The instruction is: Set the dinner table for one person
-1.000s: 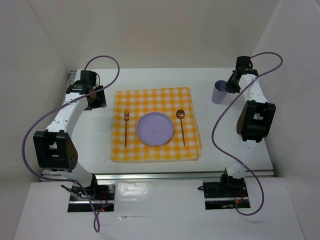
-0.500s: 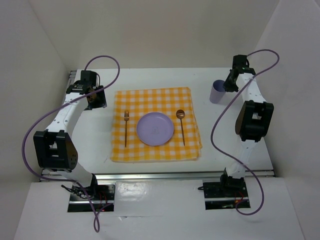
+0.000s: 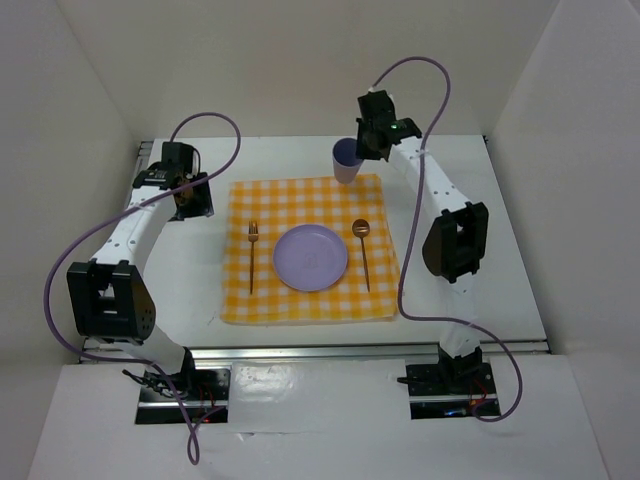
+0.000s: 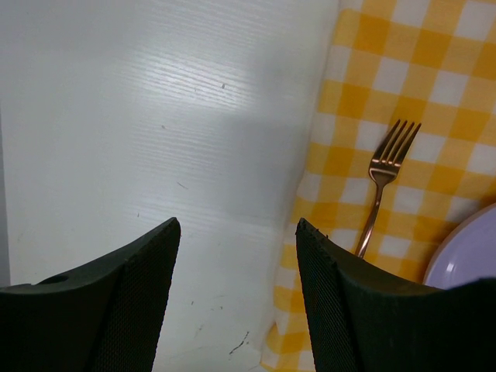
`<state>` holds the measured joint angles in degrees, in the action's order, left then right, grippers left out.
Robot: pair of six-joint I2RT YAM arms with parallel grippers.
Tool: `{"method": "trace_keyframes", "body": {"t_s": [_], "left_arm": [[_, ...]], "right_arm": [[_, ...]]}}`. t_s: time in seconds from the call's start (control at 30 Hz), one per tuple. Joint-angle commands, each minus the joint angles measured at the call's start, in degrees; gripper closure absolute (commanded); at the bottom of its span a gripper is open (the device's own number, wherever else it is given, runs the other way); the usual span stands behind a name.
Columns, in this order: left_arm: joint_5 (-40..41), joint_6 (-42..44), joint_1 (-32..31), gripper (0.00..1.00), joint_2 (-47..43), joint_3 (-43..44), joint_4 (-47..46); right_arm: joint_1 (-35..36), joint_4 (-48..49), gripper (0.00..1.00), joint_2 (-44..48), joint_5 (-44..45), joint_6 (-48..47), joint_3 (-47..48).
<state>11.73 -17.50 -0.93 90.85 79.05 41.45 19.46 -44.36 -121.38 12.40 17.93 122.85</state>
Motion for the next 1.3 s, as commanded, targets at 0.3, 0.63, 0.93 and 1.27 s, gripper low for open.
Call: {"method": "trace_keyframes", "body": {"t_s": [0.3,0.63,0.93,1.27], "left_arm": [[1.0,1.3,0.3,0.31,-2.5,-0.8,-1.6],[0.5,1.3,0.3,0.31,-2.5,-0.8,-1.6],[0.5,1.3,0.3,0.31,-2.5,-0.8,-2.2],[2.1,2.9,0.3,0.31,-3.0,-0.8,-2.2]], "right_arm": [[1.1,-2.5,1.00,-3.5,3.9,-0.1,-1.3],[1.1,-3.5,0.73,-6.8,2.9,-0.1,-0.7],[0.6,-3.5,0.14,-4.0,1.3,-0.1,5.5],[-9.0,0.8,0.00,19.1,-3.2,3.1,-9.2]]}}
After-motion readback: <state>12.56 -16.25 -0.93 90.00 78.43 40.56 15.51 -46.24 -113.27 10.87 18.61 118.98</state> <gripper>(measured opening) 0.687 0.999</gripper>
